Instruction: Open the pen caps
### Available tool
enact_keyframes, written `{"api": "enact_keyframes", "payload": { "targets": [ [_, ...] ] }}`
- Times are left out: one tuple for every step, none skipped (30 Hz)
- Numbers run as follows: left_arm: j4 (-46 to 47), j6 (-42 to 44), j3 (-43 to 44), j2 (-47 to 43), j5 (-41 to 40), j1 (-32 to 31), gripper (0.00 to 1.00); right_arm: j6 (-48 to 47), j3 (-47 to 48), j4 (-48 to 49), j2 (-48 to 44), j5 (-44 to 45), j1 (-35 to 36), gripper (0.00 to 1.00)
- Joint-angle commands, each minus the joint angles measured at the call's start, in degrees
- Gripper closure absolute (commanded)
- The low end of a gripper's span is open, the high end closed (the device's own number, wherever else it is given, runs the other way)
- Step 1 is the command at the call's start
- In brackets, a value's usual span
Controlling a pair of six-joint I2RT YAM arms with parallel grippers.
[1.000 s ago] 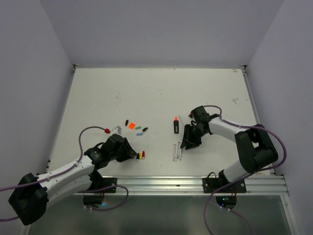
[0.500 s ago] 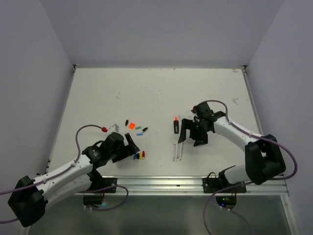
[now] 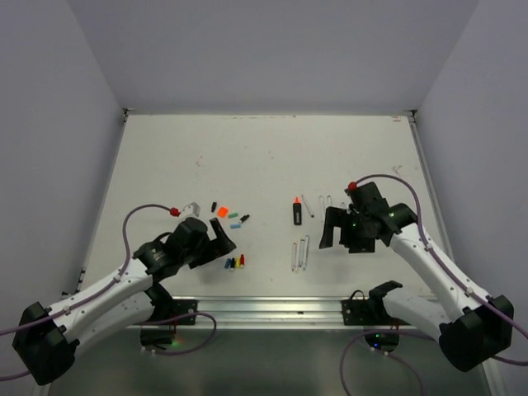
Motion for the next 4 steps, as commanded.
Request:
{"api": "enact_keyframes", "payload": {
  "targets": [
    [2.0,0.45,1.09,0.18,1.63,0.14,0.0,1.58,-2.63,-4.06,-3.23,0.39,-0.17,0.01],
    [2.45,0.19,0.48,0.01,2.16,0.14,0.0,1.58,-4.12,-3.88,-4.19,-0.31,-0.17,0.01],
    [2.97,-0.08,0.03,-0.17,2.6,0.14,0.0,1.41,-4.65,-3.62,-5.59,-0.58,-0.17,0.01],
    [4.46,-0.43,-0.32,-0.61,3.04,0.14,0.0,0.97,-5.01,-3.1,-6.65,-1.63,-0.17,0.01]
  ]
}}
